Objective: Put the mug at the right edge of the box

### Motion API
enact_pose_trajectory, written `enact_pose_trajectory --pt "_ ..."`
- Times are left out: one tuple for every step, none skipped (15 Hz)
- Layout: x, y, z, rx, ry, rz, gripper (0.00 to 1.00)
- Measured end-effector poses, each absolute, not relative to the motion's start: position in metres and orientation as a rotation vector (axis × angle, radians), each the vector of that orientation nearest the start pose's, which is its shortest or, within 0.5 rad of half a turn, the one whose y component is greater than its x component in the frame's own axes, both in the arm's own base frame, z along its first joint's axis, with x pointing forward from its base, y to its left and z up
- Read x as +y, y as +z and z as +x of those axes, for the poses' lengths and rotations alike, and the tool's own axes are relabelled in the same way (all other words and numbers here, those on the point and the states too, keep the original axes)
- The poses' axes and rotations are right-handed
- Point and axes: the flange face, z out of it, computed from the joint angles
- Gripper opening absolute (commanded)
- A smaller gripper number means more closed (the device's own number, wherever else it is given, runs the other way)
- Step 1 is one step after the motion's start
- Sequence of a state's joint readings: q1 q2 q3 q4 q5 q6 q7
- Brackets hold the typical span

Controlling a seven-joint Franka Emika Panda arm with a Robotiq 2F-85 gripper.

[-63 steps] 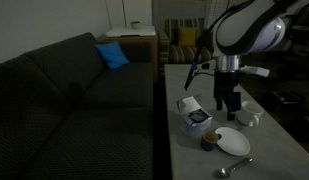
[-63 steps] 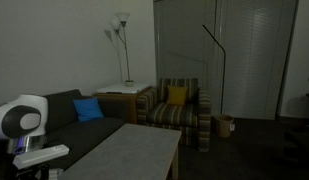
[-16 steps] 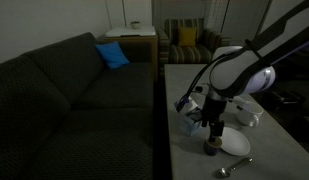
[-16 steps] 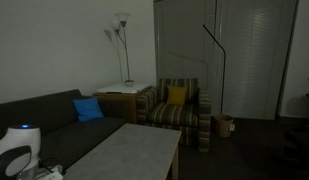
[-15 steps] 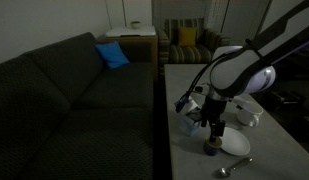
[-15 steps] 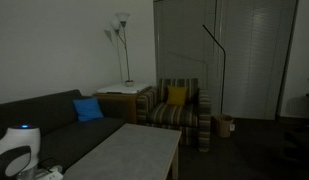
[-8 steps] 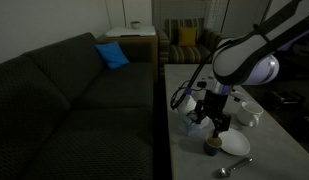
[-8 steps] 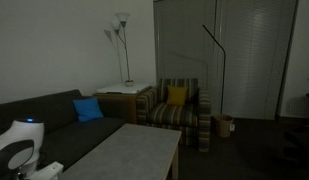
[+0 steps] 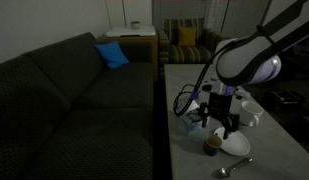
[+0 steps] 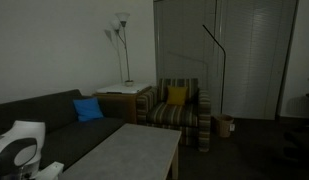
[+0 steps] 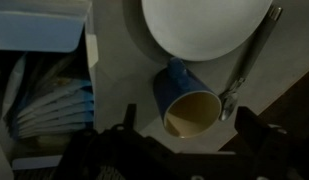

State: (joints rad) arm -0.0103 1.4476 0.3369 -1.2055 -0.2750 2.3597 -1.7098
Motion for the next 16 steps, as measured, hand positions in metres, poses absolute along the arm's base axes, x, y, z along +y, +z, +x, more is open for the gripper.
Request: enact_pose_trajectory --pt "0.172 -0.109 0.63 2.882 -0.037 1.838 1.0" --pt "0.173 -0.11 0.633 2.853 0.009 1.838 1.0" --pt "0.174 -0.111 0.635 2.823 0.056 1.834 1.0" --pt "0.174 -0.114 0.636 2.802 0.089 1.82 1.0" --pt "0.173 -0.118 0.634 2.791 0.096 1.806 1.0" --pt "0.171 -0.122 0.632 2.788 0.081 1.785 1.0" --pt "0.17 -0.124 0.631 2.789 0.064 1.767 1.0" --pt "0.169 -0.124 0.632 2.791 0.06 1.756 1.0" --pt "0.17 -0.123 0.632 2.796 0.064 1.744 1.0" --pt "0.171 -0.123 0.632 2.805 0.072 1.729 1.0" --pt "0.172 -0.122 0.632 2.819 0.084 1.711 1.0" --pt "0.174 -0.121 0.632 2.837 0.101 1.688 1.0" --pt "0.176 -0.119 0.632 2.86 0.123 1.662 1.0" --pt "0.178 -0.117 0.632 2.885 0.15 1.635 1.0" --pt "0.18 -0.115 0.633 2.909 0.179 1.609 1.0" --pt "0.181 -0.113 0.634 2.929 0.205 1.586 1.0"
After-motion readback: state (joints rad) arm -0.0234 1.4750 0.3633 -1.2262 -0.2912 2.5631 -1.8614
